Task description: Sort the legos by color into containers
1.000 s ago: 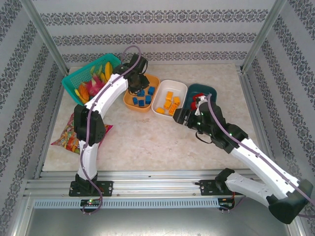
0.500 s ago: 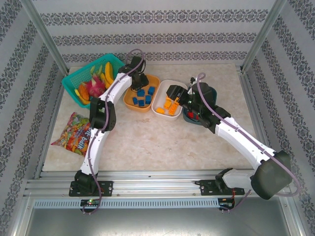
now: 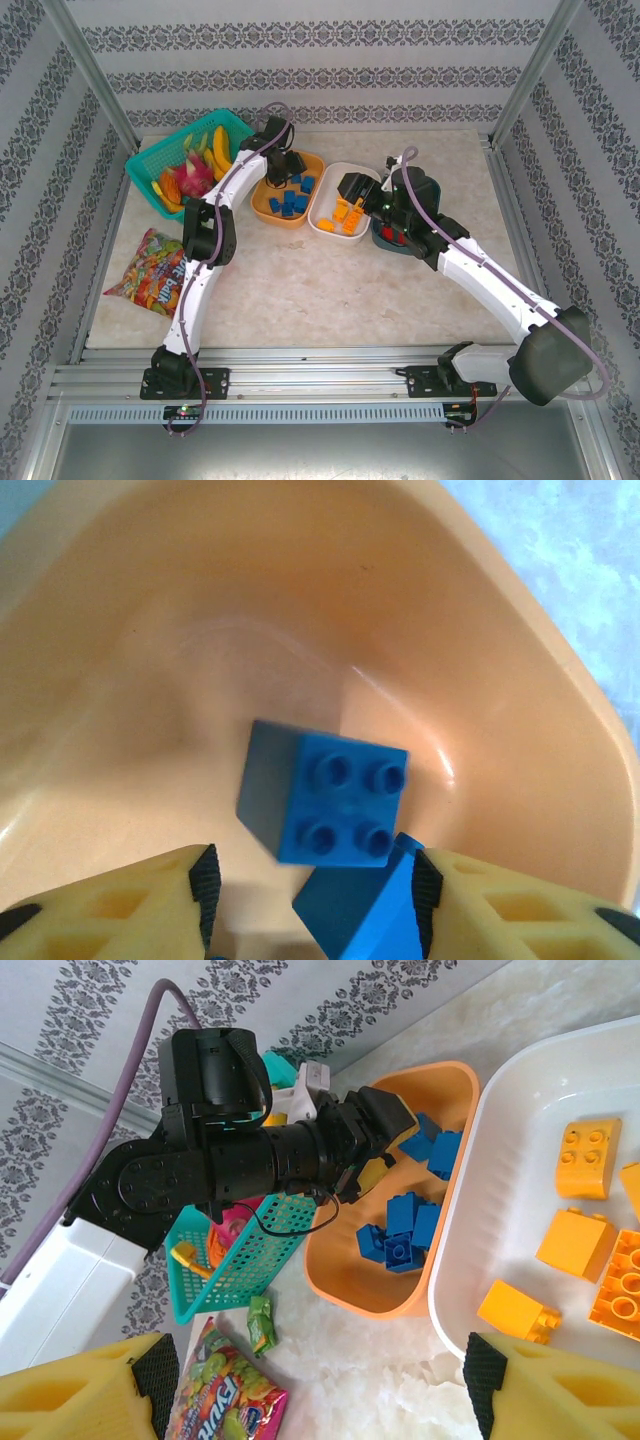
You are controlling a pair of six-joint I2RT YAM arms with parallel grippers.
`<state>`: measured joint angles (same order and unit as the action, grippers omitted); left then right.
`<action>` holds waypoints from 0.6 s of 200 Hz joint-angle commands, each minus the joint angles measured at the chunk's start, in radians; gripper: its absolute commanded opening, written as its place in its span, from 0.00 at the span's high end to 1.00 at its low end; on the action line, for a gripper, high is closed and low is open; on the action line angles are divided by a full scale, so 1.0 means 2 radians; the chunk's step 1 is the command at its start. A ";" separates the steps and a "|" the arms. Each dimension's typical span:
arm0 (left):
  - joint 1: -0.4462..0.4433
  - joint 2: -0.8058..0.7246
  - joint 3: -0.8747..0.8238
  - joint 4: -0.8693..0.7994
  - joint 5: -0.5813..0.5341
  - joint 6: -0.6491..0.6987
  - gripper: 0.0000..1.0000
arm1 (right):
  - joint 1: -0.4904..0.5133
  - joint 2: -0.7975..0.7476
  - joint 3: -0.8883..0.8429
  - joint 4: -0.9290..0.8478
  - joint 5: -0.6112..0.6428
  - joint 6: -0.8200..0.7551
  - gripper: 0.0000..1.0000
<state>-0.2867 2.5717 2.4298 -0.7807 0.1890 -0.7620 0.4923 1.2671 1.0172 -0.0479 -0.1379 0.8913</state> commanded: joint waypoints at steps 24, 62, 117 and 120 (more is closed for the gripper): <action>0.003 -0.088 0.012 -0.051 -0.035 -0.002 0.38 | -0.006 -0.014 0.004 -0.014 -0.005 -0.028 0.23; -0.004 -0.192 -0.062 -0.070 -0.048 0.005 0.24 | -0.008 -0.050 0.009 -0.084 0.029 -0.095 0.23; -0.007 -0.445 -0.341 -0.014 -0.048 0.049 0.00 | -0.018 -0.113 0.025 -0.215 0.104 -0.184 0.04; -0.007 -0.457 -0.356 -0.014 -0.048 0.052 0.00 | -0.018 -0.116 0.027 -0.223 0.109 -0.186 0.02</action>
<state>-0.2935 1.8172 1.9198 -0.8356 0.1116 -0.7311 0.4664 1.0813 1.0248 -0.3244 -0.0292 0.6353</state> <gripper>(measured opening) 0.998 0.835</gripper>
